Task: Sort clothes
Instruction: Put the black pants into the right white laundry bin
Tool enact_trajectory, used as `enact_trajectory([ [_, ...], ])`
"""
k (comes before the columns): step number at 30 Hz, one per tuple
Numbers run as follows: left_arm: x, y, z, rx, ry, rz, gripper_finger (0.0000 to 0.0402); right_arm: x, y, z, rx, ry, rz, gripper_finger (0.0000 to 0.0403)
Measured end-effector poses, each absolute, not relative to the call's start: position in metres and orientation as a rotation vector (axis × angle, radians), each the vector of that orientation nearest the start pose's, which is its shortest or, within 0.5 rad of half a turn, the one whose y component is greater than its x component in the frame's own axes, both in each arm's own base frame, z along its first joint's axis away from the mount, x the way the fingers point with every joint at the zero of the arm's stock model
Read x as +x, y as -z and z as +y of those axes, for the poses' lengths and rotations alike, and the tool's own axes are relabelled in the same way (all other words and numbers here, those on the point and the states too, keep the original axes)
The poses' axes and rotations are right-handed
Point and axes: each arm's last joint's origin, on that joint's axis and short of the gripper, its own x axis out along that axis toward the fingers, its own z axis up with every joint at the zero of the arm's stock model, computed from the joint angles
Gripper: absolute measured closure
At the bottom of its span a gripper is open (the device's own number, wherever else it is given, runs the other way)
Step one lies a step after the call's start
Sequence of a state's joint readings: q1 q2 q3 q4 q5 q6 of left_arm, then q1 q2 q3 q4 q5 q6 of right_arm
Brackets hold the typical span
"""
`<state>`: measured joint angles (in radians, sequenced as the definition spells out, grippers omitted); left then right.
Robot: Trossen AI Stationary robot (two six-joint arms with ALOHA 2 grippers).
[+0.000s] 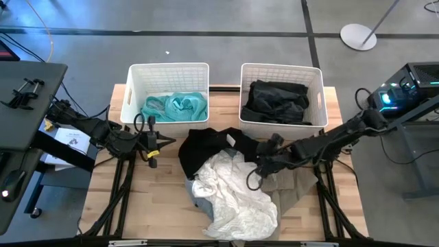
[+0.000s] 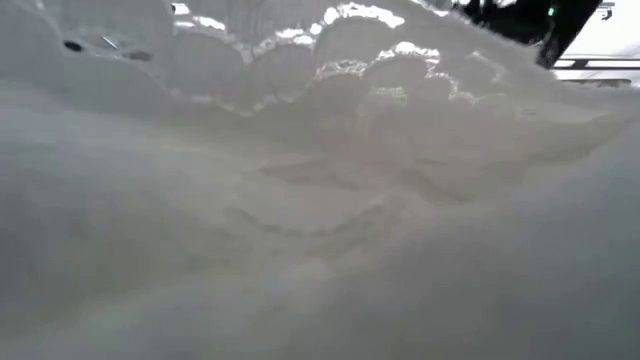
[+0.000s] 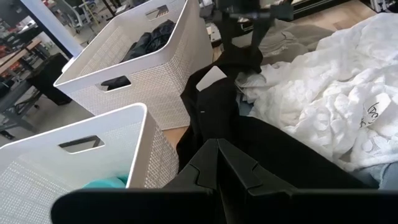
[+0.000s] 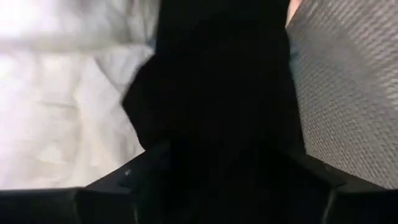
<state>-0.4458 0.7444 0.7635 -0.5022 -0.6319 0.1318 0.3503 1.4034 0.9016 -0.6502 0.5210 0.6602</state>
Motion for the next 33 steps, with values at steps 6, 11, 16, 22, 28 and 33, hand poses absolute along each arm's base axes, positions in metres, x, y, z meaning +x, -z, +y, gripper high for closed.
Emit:
enact_trajectory([
  [6,0.143,-0.305,-0.049,0.371,-0.157,0.428,0.0401,0.27,-0.181,0.075,0.022,0.416,1.02,0.0185],
  [11,0.143,-0.305,-0.049,0.371,-0.157,0.428,0.0401,0.278,-0.172,0.073,0.006,0.39,1.045,0.0313],
  [16,0.143,-0.305,-0.049,0.372,-0.157,0.428,0.0402,0.277,-0.21,0.072,-0.049,0.466,1.051,0.0381],
  [22,0.143,-0.304,-0.049,0.371,-0.157,0.428,0.0402,0.283,-0.3,0.084,-0.198,0.533,0.867,0.0395],
  [28,0.143,-0.304,-0.049,0.372,-0.157,0.429,0.0402,0.282,-0.389,0.1,-0.358,0.644,0.549,0.0393],
  [33,0.143,-0.304,-0.049,0.375,-0.156,0.429,0.0402,0.274,-0.459,0.098,-0.447,0.804,0.36,0.0397],
])
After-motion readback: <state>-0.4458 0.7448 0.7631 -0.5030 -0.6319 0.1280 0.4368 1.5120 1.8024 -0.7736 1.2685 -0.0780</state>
